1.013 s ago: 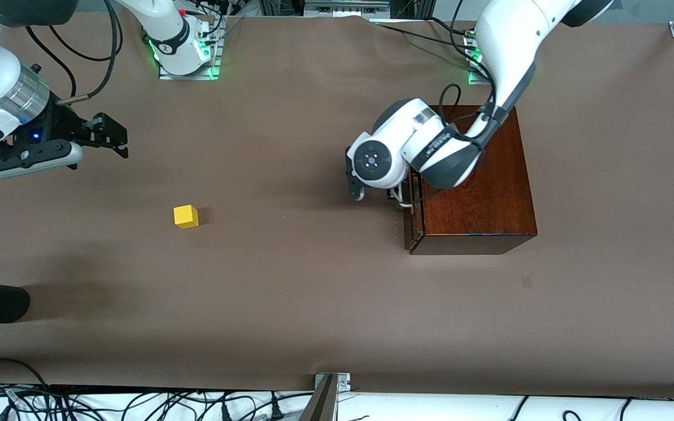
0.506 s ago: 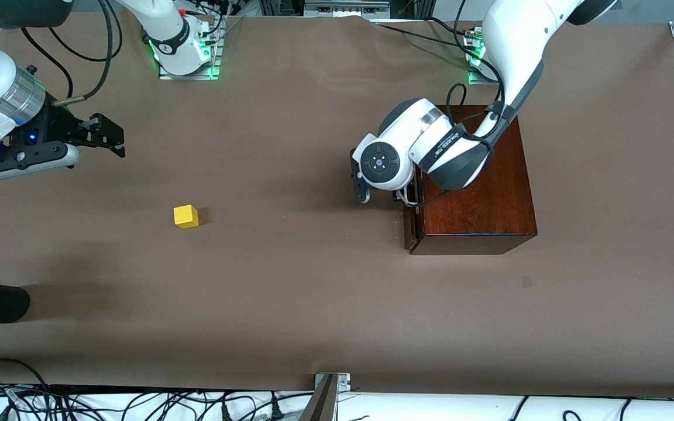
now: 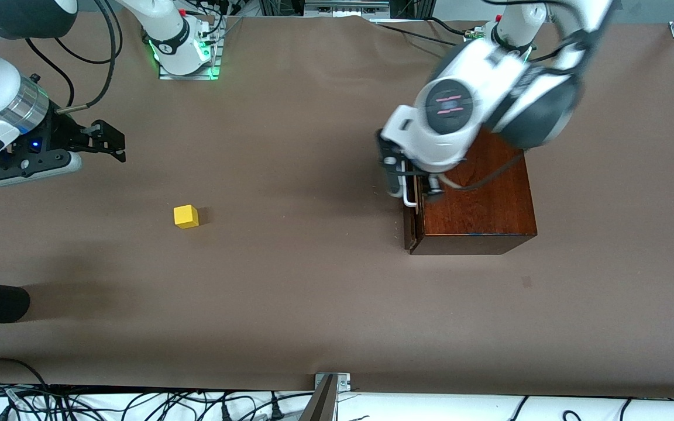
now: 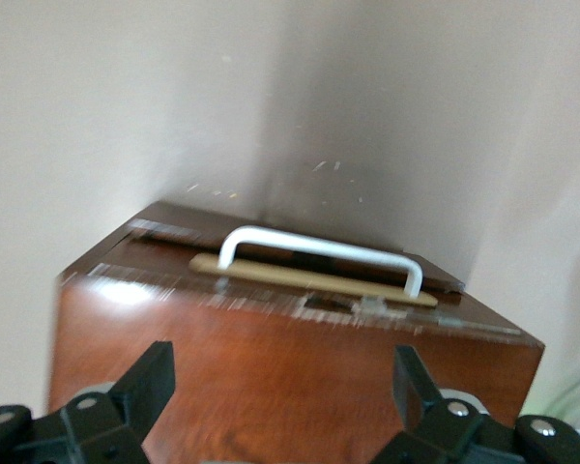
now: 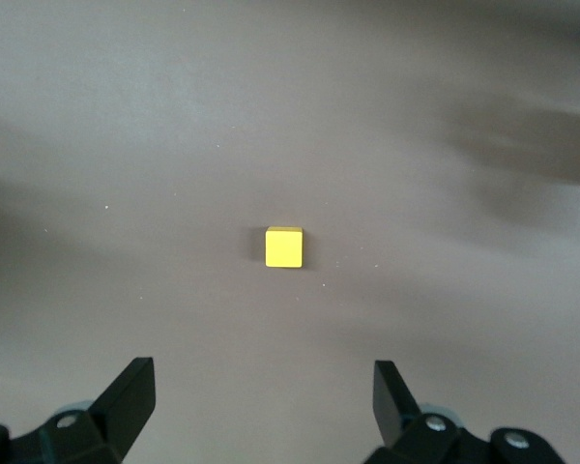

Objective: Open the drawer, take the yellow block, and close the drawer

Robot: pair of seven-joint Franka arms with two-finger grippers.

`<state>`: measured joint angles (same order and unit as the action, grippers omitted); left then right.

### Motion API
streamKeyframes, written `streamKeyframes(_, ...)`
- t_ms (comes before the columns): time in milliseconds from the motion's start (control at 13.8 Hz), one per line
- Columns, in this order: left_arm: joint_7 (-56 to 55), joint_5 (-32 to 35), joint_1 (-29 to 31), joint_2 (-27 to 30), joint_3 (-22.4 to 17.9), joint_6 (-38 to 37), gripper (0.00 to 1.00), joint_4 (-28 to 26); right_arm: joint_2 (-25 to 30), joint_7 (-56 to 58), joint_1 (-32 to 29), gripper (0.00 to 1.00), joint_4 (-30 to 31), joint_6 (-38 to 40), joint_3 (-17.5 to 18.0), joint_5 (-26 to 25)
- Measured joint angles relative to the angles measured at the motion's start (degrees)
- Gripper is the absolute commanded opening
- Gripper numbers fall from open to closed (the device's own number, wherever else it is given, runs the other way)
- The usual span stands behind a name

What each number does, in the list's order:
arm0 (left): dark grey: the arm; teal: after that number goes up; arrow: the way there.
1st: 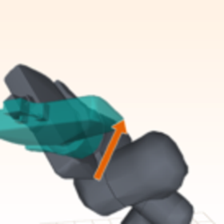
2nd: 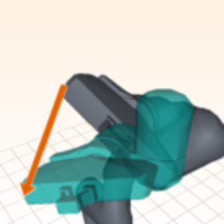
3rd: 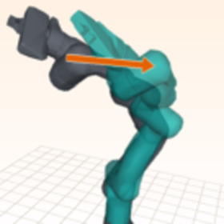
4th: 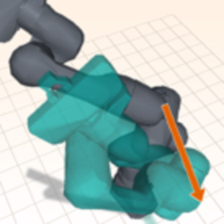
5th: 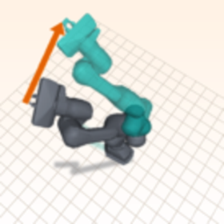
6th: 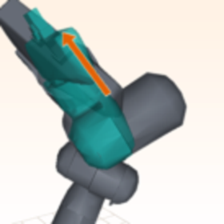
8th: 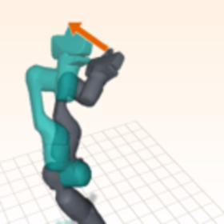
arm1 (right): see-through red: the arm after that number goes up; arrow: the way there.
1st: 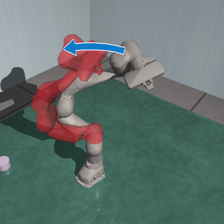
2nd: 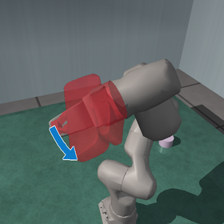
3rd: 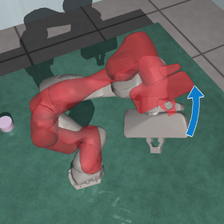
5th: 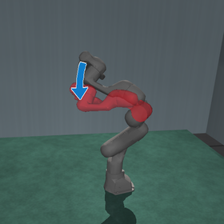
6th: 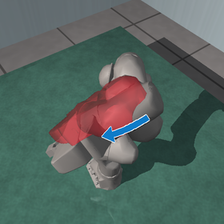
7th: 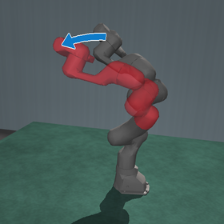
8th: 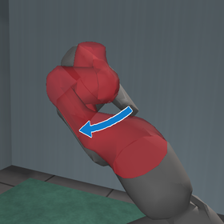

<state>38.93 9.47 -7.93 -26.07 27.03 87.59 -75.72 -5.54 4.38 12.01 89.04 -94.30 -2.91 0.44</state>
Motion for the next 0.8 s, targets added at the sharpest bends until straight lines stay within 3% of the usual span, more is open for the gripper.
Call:
streamKeyframes(217, 0.1, -1.4, 6.3, 1.2, -0.5, -7.0, 1.0, 6.3, 0.0, 0.0, 0.0, 1.0, -0.1, 0.0, 0.1, -0.4)
streamKeyframes(362, -0.2, -1.4, 8.6, 1.9, -2.4, -7.7, 1.0, 8.2, 0.0, 0.0, 0.1, 1.0, -0.2, 0.0, 0.2, -1.5)
streamKeyframes(579, -1.1, -1.5, 9.0, 5.4, -8.6, -6.4, 1.0, 5.9, 0.0, 0.0, 0.1, 1.0, -0.3, 0.0, 0.3, -1.7)
streamKeyframes(796, -5.7, -2.1, 9.1, 11.5, -12.0, -3.0, 1.0, 0.4, 0.0, 0.0, 0.1, 1.0, -0.3, 0.0, 0.3, -1.7)
